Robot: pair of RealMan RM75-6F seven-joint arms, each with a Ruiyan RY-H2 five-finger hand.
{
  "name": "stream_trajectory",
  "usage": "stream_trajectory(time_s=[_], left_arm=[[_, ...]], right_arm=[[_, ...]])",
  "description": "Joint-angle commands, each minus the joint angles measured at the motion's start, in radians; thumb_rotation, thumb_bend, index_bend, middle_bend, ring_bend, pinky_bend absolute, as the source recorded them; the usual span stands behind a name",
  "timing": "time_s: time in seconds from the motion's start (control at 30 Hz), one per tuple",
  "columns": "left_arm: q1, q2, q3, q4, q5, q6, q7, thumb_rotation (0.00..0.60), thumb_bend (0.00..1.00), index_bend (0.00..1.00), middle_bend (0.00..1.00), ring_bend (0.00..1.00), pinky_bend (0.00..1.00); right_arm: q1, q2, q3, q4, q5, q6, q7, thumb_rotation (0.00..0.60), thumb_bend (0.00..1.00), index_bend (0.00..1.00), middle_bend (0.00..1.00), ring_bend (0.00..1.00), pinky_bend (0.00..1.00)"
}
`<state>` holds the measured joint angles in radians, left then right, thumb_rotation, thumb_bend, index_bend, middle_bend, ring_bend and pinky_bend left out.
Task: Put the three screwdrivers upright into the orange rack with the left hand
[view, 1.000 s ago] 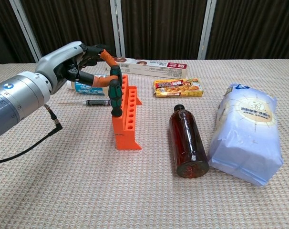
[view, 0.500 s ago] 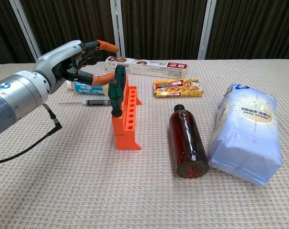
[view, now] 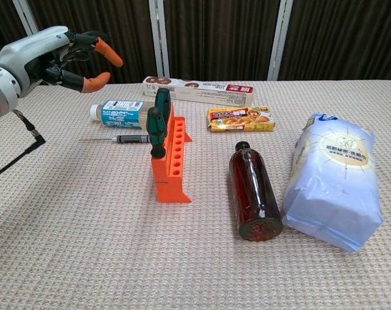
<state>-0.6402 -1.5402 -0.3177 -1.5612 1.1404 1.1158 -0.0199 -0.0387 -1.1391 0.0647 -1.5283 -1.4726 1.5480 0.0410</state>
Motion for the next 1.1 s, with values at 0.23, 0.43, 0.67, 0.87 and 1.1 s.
stream_trajectory(time_s=[0.23, 0.43, 0.67, 0.87, 1.1], left_arm=[[-0.132, 0.024, 0.068, 0.194, -0.182, -0.157, 0.467, 0.6, 0.39, 0.37, 0.0, 0.0, 0.0], [-0.217, -0.029, 0.105, 0.288, -0.24, -0.216, 0.666, 0.6, 0.35, 0.37, 0.0, 0.0, 0.0], [-0.295, -0.124, 0.126, 0.401, -0.292, -0.239, 0.816, 0.6, 0.35, 0.35, 0.0, 0.0, 0.0], [-0.336, -0.202, 0.118, 0.466, -0.36, -0.256, 0.876, 0.6, 0.37, 0.3, 0.0, 0.0, 0.0], [-0.361, -0.269, 0.083, 0.516, -0.45, -0.27, 0.876, 0.6, 0.39, 0.28, 0.0, 0.0, 0.0]], right_arm=[[0.002, 0.0, -0.001, -0.007, -0.009, 0.004, -0.009, 0.6, 0.0, 0.0, 0.0, 0.0, 0.0], [-0.005, 0.005, -0.003, -0.016, -0.009, 0.016, -0.016, 0.6, 0.0, 0.0, 0.0, 0.0, 0.0], [-0.013, 0.01, -0.003, -0.021, -0.005, 0.025, -0.018, 0.6, 0.0, 0.0, 0.0, 0.0, 0.0], [-0.017, 0.012, -0.002, -0.02, 0.002, 0.027, -0.017, 0.6, 0.0, 0.0, 0.0, 0.0, 0.0], [-0.022, 0.014, -0.001, -0.017, 0.007, 0.03, -0.012, 0.6, 0.0, 0.0, 0.0, 0.0, 0.0]])
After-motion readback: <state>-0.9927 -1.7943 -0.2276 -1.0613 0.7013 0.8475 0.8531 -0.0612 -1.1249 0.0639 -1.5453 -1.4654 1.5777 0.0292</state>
